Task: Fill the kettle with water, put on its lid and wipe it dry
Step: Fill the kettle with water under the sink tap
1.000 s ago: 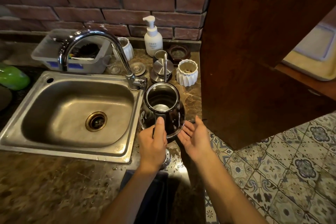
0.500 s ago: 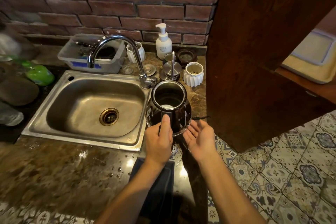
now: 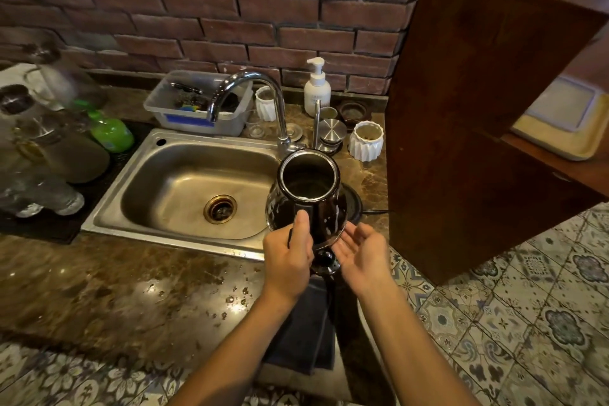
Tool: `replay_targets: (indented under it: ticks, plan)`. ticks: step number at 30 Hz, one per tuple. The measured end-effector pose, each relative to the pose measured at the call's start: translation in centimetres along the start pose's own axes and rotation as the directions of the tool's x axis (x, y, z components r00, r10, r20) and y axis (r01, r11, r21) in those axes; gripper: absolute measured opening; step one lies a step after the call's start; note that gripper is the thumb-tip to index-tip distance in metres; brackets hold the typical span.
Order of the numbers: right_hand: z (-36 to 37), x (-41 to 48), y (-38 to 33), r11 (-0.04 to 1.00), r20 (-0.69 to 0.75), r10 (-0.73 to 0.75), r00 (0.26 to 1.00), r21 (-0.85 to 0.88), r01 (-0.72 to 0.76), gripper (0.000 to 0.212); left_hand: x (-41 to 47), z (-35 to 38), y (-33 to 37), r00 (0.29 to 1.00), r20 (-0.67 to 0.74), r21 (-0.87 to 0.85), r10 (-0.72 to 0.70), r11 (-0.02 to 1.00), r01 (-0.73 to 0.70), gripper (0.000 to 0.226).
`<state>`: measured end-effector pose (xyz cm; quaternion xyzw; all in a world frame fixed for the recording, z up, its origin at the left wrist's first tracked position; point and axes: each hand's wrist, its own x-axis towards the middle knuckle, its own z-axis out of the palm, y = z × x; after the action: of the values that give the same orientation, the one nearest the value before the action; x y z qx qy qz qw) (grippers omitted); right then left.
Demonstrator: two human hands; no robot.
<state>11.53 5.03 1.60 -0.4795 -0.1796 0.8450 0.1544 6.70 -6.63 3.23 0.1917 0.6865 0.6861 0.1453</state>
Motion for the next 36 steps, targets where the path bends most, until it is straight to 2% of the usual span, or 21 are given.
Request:
replay_targets:
  ticks: [12,17,23,29,36]
  plan:
    - [3.4,-3.7,6.9,0.999,0.002,-0.038,0.999,-0.007,0.038,0.034,-2.4,-7.8,1.5,1.000,-0.023,-0.057,0.006,0.998,-0.007,0.060]
    - [5.0,-5.7,10.7,0.998,-0.009,-0.057,0.998,0.015,0.057,0.031,-3.7,-11.9,2.0,1.000,0.001,-0.081,0.027,0.996,-0.027,0.065]
    - [6.6,-7.1,15.6,0.997,-0.027,-0.047,0.999,0.055,0.049,0.025,-4.8,-17.3,1.8,0.999,0.028,-0.064,0.034,0.997,-0.032,0.059]
    - [7.9,-8.2,17.9,0.997,0.000,-0.049,0.999,0.065,0.049,0.032,-4.9,-20.4,1.9,0.999,0.028,-0.037,0.031,0.999,-0.030,0.070]
    - [9.8,-7.0,18.4,0.999,0.023,-0.031,0.999,0.021,0.031,0.034,-3.7,-21.6,2.0,0.999,-0.035,-0.018,0.027,0.999,-0.028,0.062]
